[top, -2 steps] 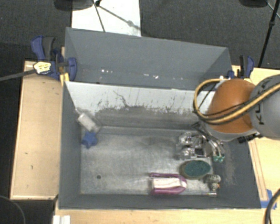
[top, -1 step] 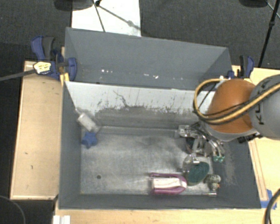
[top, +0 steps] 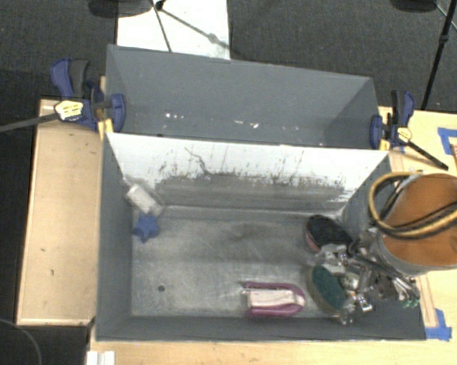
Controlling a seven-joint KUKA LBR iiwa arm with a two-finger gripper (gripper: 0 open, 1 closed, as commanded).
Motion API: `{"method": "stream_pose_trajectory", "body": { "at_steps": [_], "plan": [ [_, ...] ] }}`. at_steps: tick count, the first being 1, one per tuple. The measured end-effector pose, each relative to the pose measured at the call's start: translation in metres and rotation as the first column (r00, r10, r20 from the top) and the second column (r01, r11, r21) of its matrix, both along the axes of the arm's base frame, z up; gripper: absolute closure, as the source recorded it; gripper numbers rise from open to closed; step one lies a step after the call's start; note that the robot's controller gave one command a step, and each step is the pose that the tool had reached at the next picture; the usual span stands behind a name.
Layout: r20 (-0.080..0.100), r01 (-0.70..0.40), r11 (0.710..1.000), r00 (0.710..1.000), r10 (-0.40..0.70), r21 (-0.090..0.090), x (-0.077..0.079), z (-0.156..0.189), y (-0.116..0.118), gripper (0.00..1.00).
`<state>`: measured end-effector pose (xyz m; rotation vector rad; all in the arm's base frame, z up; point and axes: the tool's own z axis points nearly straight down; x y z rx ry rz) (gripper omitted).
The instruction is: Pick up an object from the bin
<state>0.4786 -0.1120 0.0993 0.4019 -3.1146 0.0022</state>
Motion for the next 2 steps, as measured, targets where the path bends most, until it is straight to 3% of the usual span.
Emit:
{"method": "stream_pose_trajectory", "body": {
  "at_steps": [1, 2],
  "plan": [
    [0.002, -0.001, 1.000, 1.000, 0.001, 0.002, 0.001, 0.000, 0.002, 1.00],
    [0.011, -0.215, 0.977, 0.977, 0.215, -0.003, 0.011, 0.166, -0.004, 1.00]
  ]
}}
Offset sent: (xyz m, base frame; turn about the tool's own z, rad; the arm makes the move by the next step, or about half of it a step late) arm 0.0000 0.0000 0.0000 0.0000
